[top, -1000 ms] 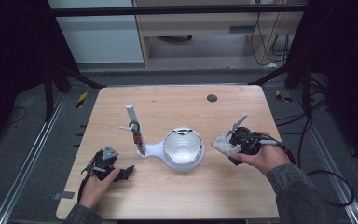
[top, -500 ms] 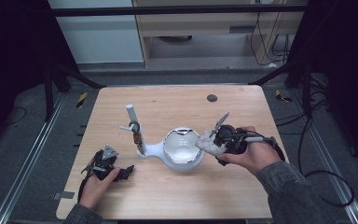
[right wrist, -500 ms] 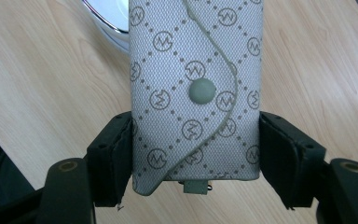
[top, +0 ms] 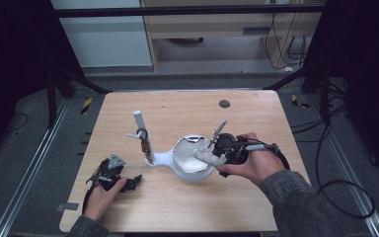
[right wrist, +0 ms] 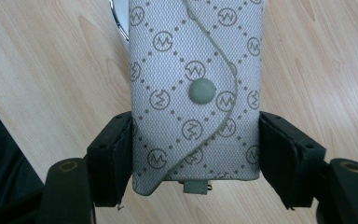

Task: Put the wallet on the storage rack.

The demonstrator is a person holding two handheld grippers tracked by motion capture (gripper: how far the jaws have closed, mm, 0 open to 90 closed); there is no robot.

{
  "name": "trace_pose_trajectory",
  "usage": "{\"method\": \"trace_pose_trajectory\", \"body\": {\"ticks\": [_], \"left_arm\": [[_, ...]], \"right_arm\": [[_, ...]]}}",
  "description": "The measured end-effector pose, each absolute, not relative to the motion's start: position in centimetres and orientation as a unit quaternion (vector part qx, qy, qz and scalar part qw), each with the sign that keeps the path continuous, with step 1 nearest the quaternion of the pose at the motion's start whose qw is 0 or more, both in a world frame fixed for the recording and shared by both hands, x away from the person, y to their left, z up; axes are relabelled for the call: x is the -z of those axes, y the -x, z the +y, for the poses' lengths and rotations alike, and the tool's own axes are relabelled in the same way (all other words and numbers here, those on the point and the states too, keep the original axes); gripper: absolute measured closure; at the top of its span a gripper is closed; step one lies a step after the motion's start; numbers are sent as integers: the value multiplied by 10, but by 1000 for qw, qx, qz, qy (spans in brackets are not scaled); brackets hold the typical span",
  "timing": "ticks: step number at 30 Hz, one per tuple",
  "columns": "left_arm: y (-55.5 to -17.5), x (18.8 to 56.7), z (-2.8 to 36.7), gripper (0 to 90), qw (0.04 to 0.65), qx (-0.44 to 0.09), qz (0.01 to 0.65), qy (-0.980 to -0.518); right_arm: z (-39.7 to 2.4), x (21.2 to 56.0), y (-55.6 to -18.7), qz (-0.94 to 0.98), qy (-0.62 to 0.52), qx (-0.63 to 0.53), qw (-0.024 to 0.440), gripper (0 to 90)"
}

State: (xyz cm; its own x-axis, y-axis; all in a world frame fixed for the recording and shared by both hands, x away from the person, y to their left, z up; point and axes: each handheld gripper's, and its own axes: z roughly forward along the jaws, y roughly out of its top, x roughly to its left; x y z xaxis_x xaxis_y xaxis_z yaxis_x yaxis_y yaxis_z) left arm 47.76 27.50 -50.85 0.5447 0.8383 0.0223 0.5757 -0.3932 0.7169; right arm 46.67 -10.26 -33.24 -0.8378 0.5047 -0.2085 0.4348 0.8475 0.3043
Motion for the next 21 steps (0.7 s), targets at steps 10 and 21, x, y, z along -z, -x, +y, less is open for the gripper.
{"method": "trace_pose_trajectory", "body": {"ticks": [10, 21], "left_arm": [[-478, 509, 275, 12, 337, -195, 436, -812], [-478, 509, 275, 12, 337, -195, 436, -812]], "right_arm": [[-92, 335, -467, 954, -237, -122, 136, 318], [-80, 343, -466, 959, -227, -115, 123, 317]]}}
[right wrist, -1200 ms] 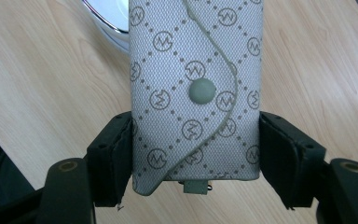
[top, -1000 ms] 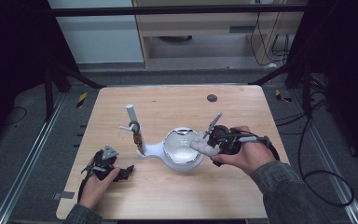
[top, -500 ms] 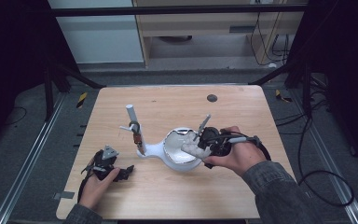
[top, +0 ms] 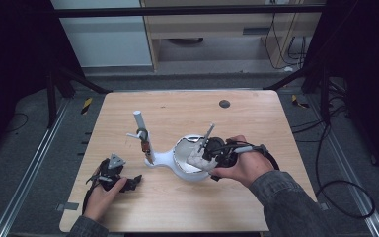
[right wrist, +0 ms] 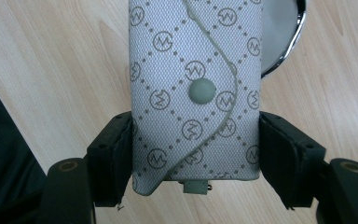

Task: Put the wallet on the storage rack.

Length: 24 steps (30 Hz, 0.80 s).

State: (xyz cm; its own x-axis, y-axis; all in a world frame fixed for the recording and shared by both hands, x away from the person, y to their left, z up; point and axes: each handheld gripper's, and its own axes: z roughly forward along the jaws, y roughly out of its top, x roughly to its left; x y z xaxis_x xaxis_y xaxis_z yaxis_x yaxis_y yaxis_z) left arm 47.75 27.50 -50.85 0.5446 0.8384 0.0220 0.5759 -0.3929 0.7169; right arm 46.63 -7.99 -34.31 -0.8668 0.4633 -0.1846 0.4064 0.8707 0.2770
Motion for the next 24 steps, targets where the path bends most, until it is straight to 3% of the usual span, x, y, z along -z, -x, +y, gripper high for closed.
{"method": "trace_pose_trajectory", "body": {"ticks": [24], "left_arm": [[-477, 508, 275, 12, 337, -195, 436, -812]], "right_arm": [[-63, 353, -472, 964, -220, -97, 111, 317]]}}
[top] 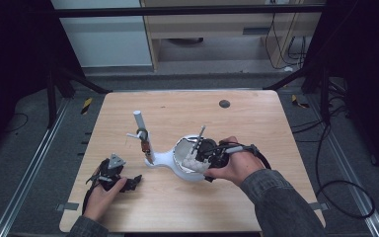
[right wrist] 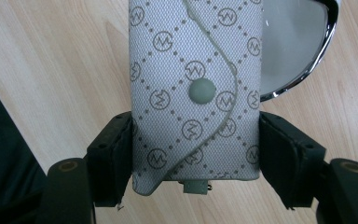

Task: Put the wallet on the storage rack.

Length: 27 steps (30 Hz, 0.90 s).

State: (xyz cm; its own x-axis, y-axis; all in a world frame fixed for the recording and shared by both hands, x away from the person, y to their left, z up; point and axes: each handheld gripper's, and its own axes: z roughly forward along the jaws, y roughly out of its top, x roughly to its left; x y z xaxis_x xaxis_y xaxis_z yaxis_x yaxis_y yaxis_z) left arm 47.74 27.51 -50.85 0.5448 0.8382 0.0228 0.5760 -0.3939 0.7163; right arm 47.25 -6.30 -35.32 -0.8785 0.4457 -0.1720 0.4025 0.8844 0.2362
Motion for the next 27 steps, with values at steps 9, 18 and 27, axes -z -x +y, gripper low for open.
{"method": "trace_pose_trajectory", "body": {"ticks": [9, 18, 27], "left_arm": [[-477, 508, 275, 12, 336, -194, 435, -812], [-477, 508, 275, 12, 336, -194, 435, -812], [-477, 508, 275, 11, 336, -194, 435, -812]], "right_arm": [[-55, 357, -488, 965, -226, -84, 105, 317], [-52, 359, -495, 966, -226, -79, 95, 316], [-49, 360, -500, 966, -228, -77, 92, 316]]}}
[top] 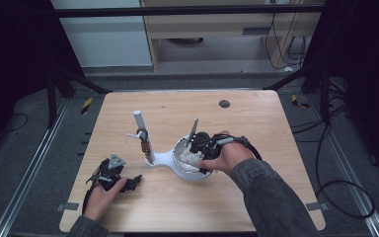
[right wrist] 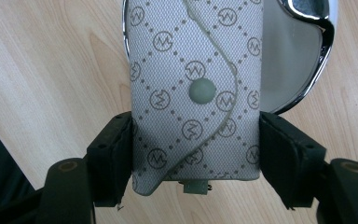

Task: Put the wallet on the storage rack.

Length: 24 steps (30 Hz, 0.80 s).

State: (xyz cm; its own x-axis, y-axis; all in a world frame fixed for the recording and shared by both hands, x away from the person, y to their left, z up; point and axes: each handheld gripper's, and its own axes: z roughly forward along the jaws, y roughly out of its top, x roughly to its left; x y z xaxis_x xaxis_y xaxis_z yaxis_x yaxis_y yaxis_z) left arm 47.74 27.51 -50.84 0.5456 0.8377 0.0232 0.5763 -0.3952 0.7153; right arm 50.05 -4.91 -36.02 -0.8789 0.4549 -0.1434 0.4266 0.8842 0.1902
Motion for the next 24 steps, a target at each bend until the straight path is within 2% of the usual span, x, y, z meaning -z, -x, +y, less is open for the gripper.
{"method": "trace_pose_trajectory", "body": {"ticks": [24], "left_arm": [[-477, 508, 275, 12, 336, -194, 435, -812]], "right_arm": [[-42, 364, -508, 967, -227, -72, 89, 315]]}}
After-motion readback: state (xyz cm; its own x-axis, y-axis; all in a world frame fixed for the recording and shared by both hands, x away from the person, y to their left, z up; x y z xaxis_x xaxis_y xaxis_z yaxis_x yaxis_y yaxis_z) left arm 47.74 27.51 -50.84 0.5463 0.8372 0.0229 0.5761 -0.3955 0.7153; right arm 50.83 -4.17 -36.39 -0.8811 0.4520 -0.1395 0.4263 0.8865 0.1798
